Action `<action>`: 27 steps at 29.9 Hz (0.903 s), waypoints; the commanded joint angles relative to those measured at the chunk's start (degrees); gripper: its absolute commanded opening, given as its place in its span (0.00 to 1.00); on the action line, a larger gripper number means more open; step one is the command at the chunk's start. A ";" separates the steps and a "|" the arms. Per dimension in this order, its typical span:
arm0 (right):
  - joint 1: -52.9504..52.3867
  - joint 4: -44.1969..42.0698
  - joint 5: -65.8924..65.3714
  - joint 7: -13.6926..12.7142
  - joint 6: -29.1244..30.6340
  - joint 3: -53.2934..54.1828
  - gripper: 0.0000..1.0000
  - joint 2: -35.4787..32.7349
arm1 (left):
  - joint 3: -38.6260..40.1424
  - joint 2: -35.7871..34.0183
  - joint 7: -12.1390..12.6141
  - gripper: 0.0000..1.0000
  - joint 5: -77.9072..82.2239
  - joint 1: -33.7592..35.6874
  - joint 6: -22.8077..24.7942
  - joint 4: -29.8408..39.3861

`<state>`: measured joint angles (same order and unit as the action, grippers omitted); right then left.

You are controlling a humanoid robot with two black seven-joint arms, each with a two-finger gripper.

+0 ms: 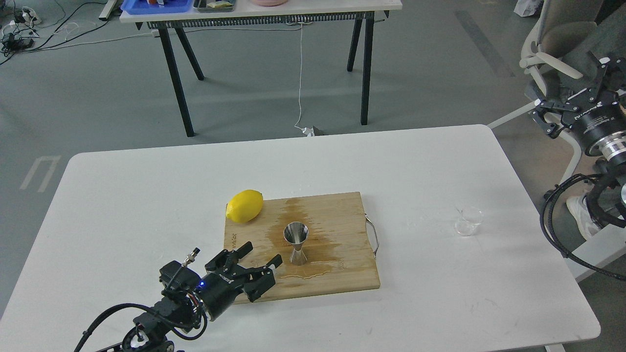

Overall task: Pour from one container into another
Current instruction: 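Open the left hand and withdraw it away from the jigger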

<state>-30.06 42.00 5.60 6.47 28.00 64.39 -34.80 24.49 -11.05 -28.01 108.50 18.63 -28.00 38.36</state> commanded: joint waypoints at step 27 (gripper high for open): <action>0.09 0.46 -0.06 0.56 0.00 0.12 0.99 1.75 | 21.56 -30.34 0.01 0.99 -62.52 10.98 56.00 24.30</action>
<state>-30.04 42.37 5.53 6.65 28.00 64.33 -32.99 43.60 -39.47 -28.00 49.67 29.81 17.86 61.86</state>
